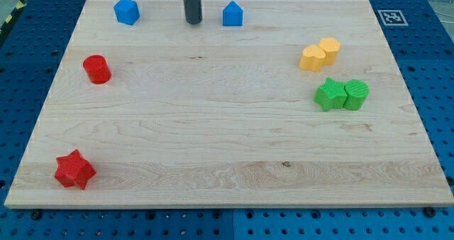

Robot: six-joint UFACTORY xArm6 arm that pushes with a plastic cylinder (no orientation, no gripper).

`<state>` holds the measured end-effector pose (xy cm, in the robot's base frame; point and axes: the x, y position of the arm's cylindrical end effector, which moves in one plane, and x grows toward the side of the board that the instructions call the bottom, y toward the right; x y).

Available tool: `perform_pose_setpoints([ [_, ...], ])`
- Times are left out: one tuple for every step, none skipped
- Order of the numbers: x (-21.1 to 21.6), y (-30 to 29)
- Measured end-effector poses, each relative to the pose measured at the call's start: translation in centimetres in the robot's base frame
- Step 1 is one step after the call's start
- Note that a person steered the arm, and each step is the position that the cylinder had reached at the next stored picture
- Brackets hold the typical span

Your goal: Move blue cube away from the top left of the board

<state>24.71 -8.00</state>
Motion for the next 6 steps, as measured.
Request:
perform_pose_setpoints([
  [-2.5, -2.5],
  [-4.6, -5.2],
  [-5.0, -5.9],
  [-5.4, -7.4],
  [-5.5, -9.9],
  [-5.6, -13.7],
])
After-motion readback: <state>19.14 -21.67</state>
